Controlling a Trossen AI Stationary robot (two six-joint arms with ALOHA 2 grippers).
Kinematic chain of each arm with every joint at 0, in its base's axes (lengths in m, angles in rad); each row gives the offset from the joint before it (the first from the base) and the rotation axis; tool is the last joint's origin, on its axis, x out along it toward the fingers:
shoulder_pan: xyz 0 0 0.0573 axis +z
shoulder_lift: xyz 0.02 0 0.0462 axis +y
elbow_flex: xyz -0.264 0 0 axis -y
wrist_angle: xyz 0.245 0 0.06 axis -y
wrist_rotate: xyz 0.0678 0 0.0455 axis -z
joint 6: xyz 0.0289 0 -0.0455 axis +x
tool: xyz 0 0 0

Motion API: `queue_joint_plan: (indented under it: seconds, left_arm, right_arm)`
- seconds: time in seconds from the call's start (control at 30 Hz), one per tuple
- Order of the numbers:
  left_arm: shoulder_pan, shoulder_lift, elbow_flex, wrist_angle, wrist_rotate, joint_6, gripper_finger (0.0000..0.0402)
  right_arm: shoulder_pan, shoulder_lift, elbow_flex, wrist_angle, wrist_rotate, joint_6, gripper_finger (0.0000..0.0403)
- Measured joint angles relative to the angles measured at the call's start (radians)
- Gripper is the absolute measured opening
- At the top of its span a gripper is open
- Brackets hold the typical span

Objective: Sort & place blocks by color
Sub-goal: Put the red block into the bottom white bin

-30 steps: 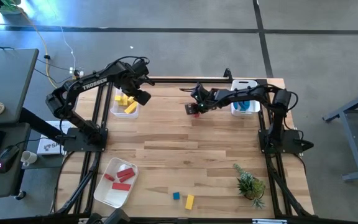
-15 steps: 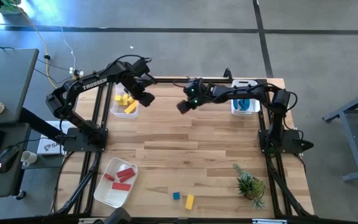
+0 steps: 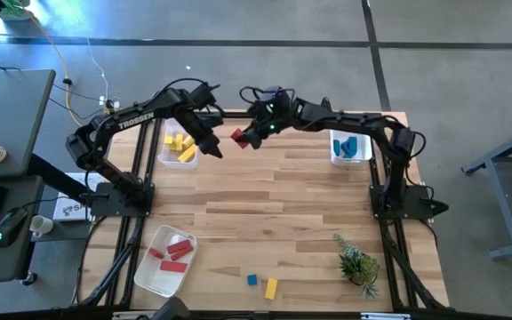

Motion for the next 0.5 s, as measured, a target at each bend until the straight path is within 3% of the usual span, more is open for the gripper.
queue_joint_plan:
  seconds: [0.17,0.5]
  left_arm:
    - [-0.015,0.0,0.0,0.06,0.112,0.042,0.0154]
    - [-0.063,0.001,0.0,0.326,0.214,0.048,0.0154]
  right_arm:
    - [0.0,0.0,0.125,-0.188,-0.018,-0.093,0.0105]
    - [0.0,0.0,0.343,-0.609,-0.019,-0.291,0.0105]
